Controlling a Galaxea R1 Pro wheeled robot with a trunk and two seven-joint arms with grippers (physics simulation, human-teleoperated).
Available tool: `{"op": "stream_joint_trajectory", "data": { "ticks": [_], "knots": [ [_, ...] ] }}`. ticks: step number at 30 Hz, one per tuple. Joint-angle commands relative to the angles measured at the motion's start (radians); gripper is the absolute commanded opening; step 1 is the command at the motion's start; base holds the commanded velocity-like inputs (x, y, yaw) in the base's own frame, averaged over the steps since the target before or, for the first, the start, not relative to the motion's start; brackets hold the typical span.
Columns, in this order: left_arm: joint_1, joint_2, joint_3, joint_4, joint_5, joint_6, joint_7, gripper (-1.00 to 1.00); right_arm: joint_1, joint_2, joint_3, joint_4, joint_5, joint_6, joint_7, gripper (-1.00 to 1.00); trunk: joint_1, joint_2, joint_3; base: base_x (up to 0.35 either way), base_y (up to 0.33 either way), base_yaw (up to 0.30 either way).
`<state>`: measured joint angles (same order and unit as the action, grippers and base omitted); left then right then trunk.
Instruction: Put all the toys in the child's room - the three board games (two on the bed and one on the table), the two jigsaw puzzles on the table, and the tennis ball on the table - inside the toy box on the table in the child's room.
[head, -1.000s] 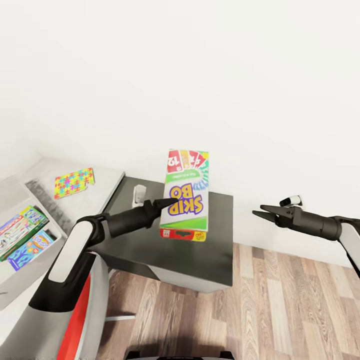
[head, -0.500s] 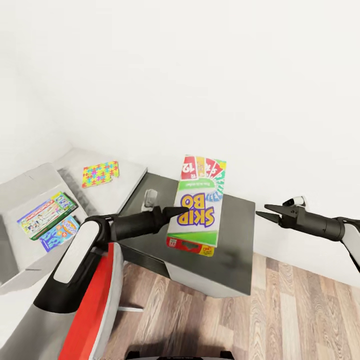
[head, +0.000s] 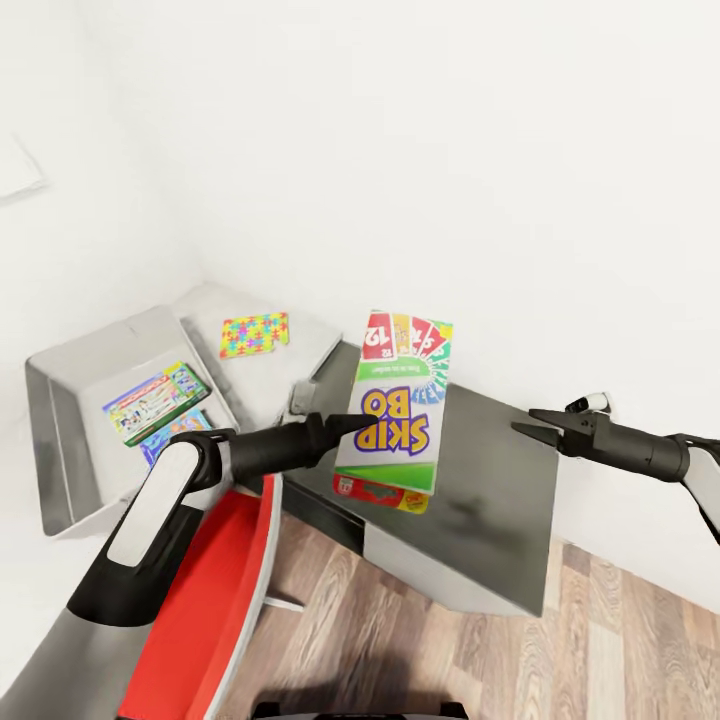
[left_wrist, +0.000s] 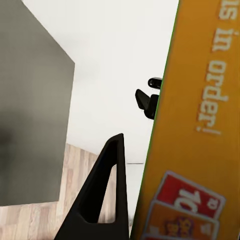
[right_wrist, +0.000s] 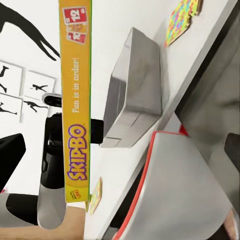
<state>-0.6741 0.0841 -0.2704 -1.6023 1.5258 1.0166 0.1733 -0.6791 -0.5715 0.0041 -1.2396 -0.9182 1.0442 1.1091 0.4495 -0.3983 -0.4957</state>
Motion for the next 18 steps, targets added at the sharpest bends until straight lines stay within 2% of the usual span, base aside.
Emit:
{"op": "stream_joint_trajectory", "data": {
  "ticks": [1, 18],
  "knots": [
    [-0.001, 0.000, -0.001, -0.001, 0.017, 0.000, 0.010, -1.00, 0.000, -0.001, 0.000, 0.000, 0.000, 0.003, 0.003, 1.00, 0.001, -0.002, -0.001, 0.000, 0.000, 0.292],
    [-0.001, 0.005, 0.006, -0.001, 0.011, -0.005, 0.011, -1.00, 0.000, -0.001, 0.000, -0.007, 0.002, 0.003, 0.003, 1.00, 0.001, -0.002, -0.001, 0.000, 0.000, 0.292]
  ]
}}
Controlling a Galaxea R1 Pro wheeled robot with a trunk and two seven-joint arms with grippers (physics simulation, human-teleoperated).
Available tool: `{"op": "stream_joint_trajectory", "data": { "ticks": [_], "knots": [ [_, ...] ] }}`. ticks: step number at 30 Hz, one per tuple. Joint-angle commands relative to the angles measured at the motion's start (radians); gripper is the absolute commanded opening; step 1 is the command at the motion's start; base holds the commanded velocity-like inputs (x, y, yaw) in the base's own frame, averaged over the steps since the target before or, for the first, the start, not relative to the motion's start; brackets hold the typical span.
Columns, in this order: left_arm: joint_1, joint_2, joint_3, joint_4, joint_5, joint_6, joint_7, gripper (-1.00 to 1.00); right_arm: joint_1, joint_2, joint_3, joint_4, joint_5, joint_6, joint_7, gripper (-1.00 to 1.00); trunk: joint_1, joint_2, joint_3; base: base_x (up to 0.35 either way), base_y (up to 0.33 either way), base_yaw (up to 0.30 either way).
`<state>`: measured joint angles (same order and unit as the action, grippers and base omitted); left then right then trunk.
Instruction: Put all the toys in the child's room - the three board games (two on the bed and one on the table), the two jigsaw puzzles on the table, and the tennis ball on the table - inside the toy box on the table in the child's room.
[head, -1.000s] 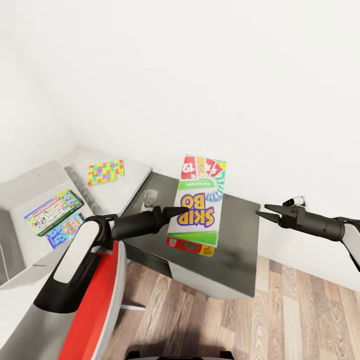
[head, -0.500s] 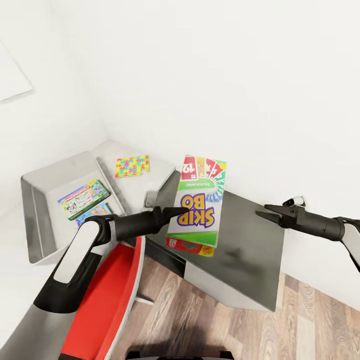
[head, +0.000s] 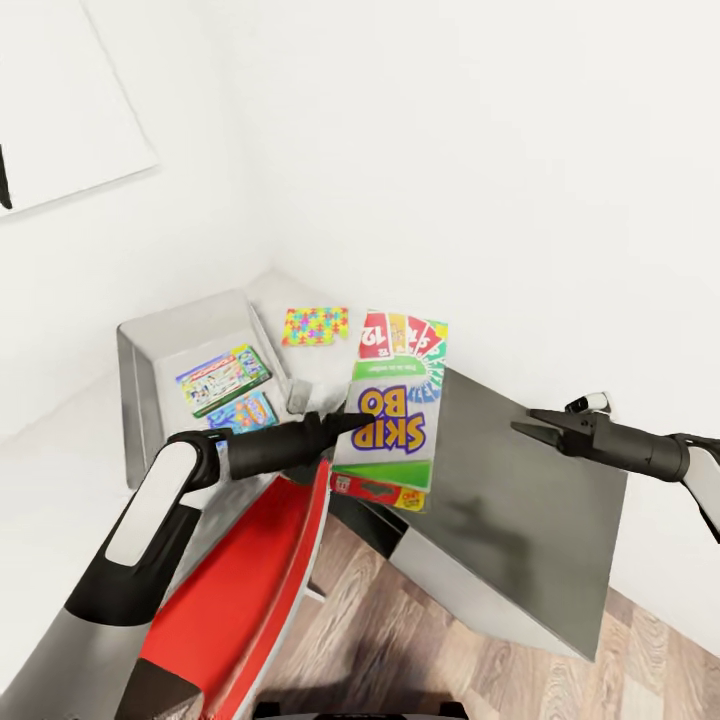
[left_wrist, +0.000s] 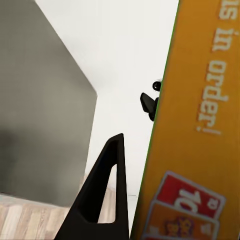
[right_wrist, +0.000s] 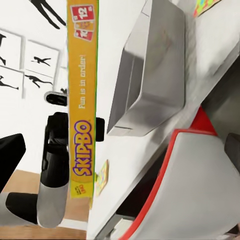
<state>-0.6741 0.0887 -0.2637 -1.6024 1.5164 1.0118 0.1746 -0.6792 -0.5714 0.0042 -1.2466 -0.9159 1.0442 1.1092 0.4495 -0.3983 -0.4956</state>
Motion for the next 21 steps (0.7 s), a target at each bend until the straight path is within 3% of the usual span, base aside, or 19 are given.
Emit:
{"op": "stream_joint_trajectory", "data": {
  "ticks": [1, 4, 5, 8, 9, 10, 12, 14, 15, 18, 21],
  "knots": [
    [-0.001, 0.000, -0.001, -0.001, 0.020, 0.000, 0.010, -1.00, 0.000, -0.001, 0.000, 0.000, 0.000, 0.003, 0.003, 1.00, 0.001, -0.002, -0.001, 0.000, 0.000, 0.292],
    [-0.005, 0.012, 0.061, 0.001, 0.015, -0.016, 0.017, -1.00, 0.000, -0.001, 0.000, -0.003, 0.000, 0.003, 0.003, 1.00, 0.001, -0.002, -0.001, 0.000, 0.000, 0.292],
    [-0.005, 0.012, 0.061, 0.001, 0.015, -0.016, 0.017, -1.00, 0.000, -0.001, 0.000, -0.003, 0.000, 0.003, 0.003, 1.00, 0.001, -0.002, -0.001, 0.000, 0.000, 0.292],
    [-0.011, 0.031, 0.192, 0.003, 0.011, -0.027, 0.033, -1.00, 0.000, 0.000, 0.000, -0.005, 0.000, 0.003, 0.003, 1.00, 0.001, -0.002, -0.001, 0.000, 0.000, 0.292],
    [-0.011, 0.031, 0.192, 0.003, 0.011, -0.027, 0.033, -1.00, 0.000, 0.000, 0.000, -0.005, 0.000, 0.003, 0.003, 1.00, 0.001, -0.002, -0.001, 0.000, 0.000, 0.292],
    [-0.016, 0.038, 0.241, 0.004, 0.011, -0.029, 0.041, -1.00, 0.000, 0.001, 0.000, -0.005, 0.000, 0.003, 0.003, 1.00, 0.001, -0.002, -0.001, 0.000, 0.000, 0.292],
    [-0.035, 0.061, 0.331, 0.009, 0.010, -0.032, 0.066, -1.00, 0.000, 0.003, 0.000, -0.006, 0.000, 0.003, 0.003, 1.00, 0.001, -0.002, -0.001, 0.000, 0.000, 0.292],
    [-0.059, 0.095, 0.398, 0.027, 0.014, -0.034, 0.090, -1.00, 0.000, 0.005, 0.000, -0.006, 0.000, 0.003, 0.003, 1.00, 0.001, -0.002, -0.001, 0.000, 0.000, 0.292],
    [-0.059, 0.095, 0.398, 0.027, 0.014, -0.034, 0.090, -1.00, 0.000, 0.005, 0.000, -0.006, 0.000, 0.003, 0.003, 1.00, 0.001, -0.002, -0.001, 0.000, 0.000, 0.292],
    [-0.091, 0.147, 0.459, 0.073, 0.019, -0.038, 0.112, -1.00, 0.000, 0.006, 0.000, -0.006, 0.000, 0.003, 0.003, 1.00, 0.001, -0.002, -0.001, 0.000, 0.000, 0.266],
    [-0.133, 0.179, 0.488, 0.119, 0.018, -0.042, 0.128, -1.00, 0.000, 0.007, 0.000, -0.007, -0.001, 0.003, 0.003, 1.00, 0.001, -0.002, -0.001, 0.000, 0.000, 0.153]
  ]
}}
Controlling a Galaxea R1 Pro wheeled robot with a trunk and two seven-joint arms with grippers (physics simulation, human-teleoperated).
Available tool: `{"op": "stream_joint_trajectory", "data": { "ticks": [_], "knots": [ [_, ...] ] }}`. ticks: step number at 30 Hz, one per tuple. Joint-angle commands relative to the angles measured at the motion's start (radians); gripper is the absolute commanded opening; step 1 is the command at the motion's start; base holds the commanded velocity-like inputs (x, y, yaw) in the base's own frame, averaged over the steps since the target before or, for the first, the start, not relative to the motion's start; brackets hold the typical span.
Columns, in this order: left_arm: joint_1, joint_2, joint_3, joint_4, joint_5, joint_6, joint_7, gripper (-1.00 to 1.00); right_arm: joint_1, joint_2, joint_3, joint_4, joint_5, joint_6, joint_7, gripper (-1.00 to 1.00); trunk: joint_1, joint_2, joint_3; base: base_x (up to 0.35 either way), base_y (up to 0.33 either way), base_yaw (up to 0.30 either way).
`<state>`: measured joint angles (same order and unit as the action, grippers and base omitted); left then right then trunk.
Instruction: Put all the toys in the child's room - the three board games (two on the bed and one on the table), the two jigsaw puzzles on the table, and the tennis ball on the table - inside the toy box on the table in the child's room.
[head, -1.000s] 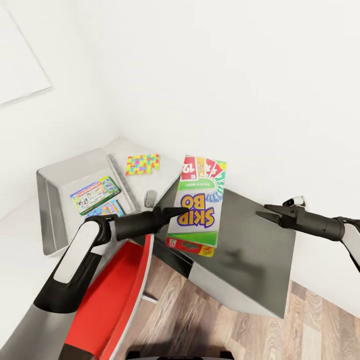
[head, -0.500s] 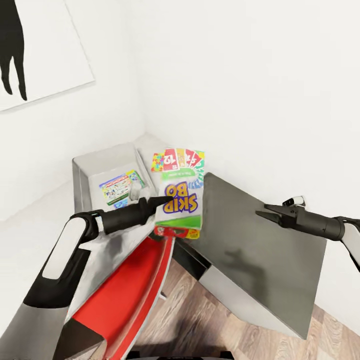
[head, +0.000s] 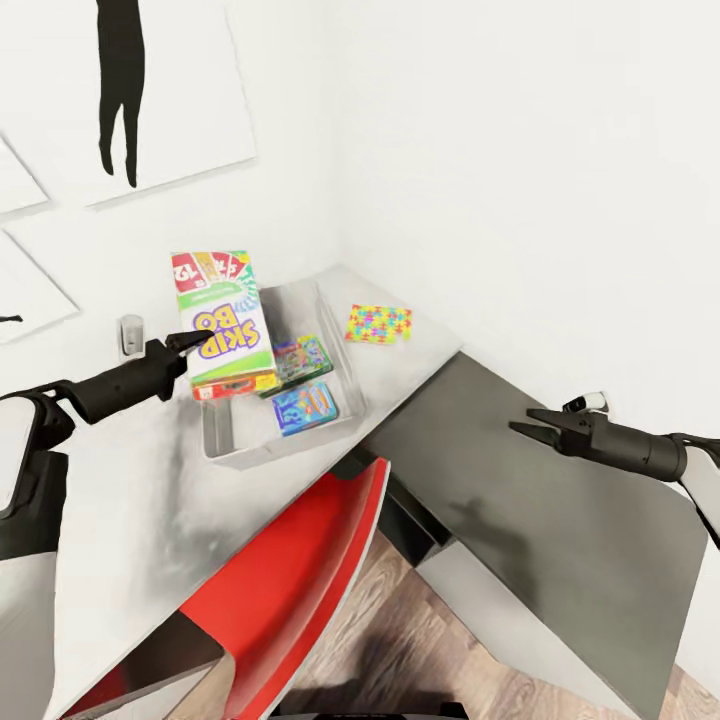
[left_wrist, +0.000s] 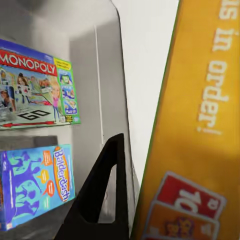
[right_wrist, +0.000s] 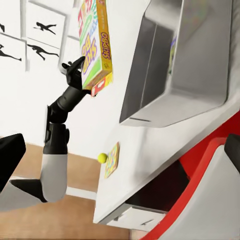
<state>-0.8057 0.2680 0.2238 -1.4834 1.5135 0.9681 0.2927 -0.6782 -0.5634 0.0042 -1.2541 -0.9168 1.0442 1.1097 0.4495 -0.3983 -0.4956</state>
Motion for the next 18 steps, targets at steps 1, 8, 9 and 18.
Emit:
{"op": "stream_joint_trajectory", "data": {
  "ticks": [1, 8, 9, 18],
  "knots": [
    [-0.016, 0.007, 0.007, 0.015, 0.020, 0.001, 0.014, -1.00, 0.000, 0.000, 0.000, -0.001, 0.000, 0.003, 0.003, 1.00, 0.001, -0.002, -0.002, 0.000, 0.000, 0.096],
    [-0.066, 0.022, 0.018, 0.078, 0.013, -0.003, 0.027, -1.00, 0.002, 0.000, 0.000, -0.003, 0.000, 0.003, 0.004, 1.00, 0.001, -0.002, -0.002, 0.000, 0.000, 0.050],
    [-0.073, 0.023, 0.016, 0.086, 0.012, -0.003, 0.029, -1.00, 0.002, 0.000, 0.000, -0.004, 0.000, 0.003, 0.004, 1.00, 0.001, -0.002, -0.002, 0.000, 0.000, 0.025],
    [-0.095, 0.024, -0.009, 0.117, 0.013, -0.003, 0.032, -1.00, 0.005, 0.000, 0.000, -0.005, 0.000, 0.003, 0.004, 1.00, 0.001, -0.002, -0.002, 0.000, 0.000, 0.012]
  ]
}}
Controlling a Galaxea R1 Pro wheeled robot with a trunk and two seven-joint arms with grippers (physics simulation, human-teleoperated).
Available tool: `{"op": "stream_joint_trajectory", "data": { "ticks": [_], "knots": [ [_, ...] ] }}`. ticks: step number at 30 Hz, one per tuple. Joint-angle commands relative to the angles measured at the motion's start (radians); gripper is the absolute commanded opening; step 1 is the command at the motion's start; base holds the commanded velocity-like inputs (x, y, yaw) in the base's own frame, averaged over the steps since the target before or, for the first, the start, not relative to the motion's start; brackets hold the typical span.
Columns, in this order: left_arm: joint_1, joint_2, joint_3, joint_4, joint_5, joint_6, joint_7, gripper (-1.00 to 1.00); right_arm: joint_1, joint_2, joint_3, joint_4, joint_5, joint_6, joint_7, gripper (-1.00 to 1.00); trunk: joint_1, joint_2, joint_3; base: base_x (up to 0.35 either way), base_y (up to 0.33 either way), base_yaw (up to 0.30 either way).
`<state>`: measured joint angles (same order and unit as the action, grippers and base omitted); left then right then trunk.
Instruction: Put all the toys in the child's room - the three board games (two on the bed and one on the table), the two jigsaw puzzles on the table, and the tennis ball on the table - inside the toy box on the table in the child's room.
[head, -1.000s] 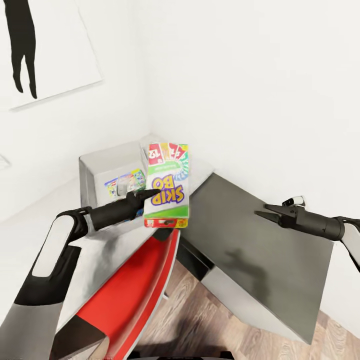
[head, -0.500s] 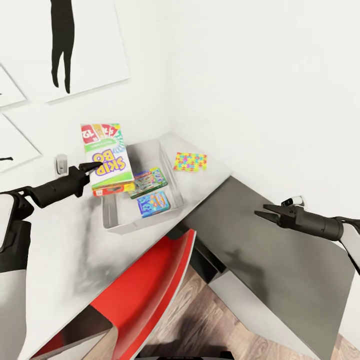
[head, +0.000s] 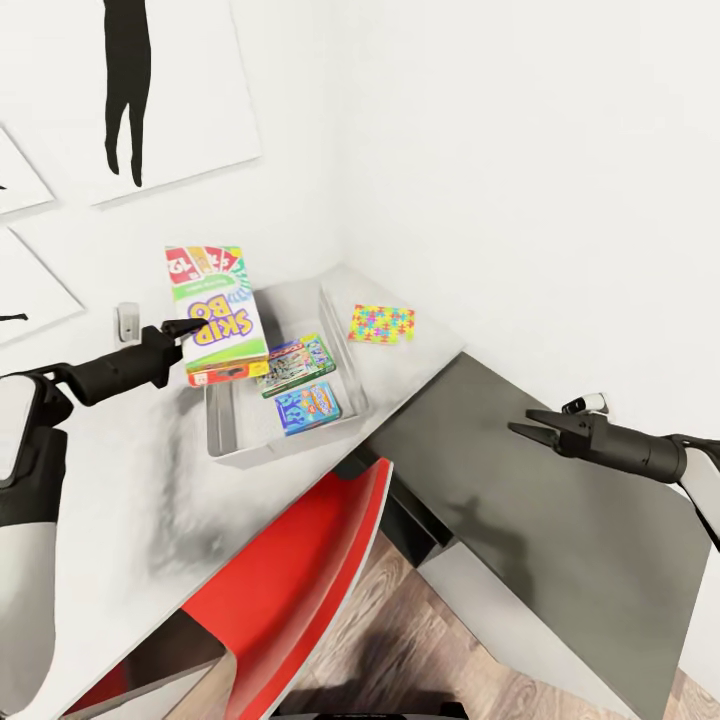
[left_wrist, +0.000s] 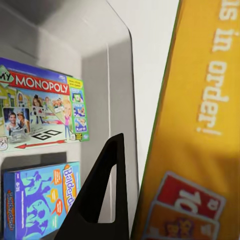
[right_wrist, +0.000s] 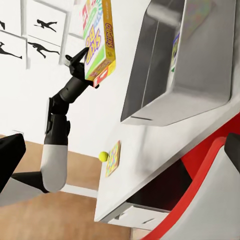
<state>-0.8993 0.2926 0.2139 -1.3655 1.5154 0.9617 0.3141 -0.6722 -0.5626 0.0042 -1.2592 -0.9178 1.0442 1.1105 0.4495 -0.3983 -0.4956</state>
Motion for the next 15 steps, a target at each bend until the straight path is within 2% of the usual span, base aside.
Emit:
{"op": "stream_joint_trajectory", "data": {
  "ticks": [1, 6, 15],
  "knots": [
    [-0.001, 0.000, 0.001, 0.000, 0.011, 0.003, 0.010, -1.00, -0.001, 0.000, 0.000, 0.000, 0.001, 0.003, 0.003, 1.00, 0.001, -0.002, -0.001, 0.000, 0.000, 0.005],
    [-0.003, 0.000, -0.006, 0.002, 0.010, 0.001, 0.011, -1.00, 0.002, 0.000, 0.000, 0.000, 0.001, 0.003, 0.003, 1.00, 0.001, -0.002, -0.001, 0.000, -0.028, 0.003],
    [-0.004, -0.001, -0.029, 0.001, -0.005, -0.001, 0.011, -1.00, 0.003, 0.000, 0.000, 0.000, 0.001, 0.003, 0.003, 1.00, 0.001, -0.002, -0.001, 0.000, -0.141, 0.001]
  ]
}}
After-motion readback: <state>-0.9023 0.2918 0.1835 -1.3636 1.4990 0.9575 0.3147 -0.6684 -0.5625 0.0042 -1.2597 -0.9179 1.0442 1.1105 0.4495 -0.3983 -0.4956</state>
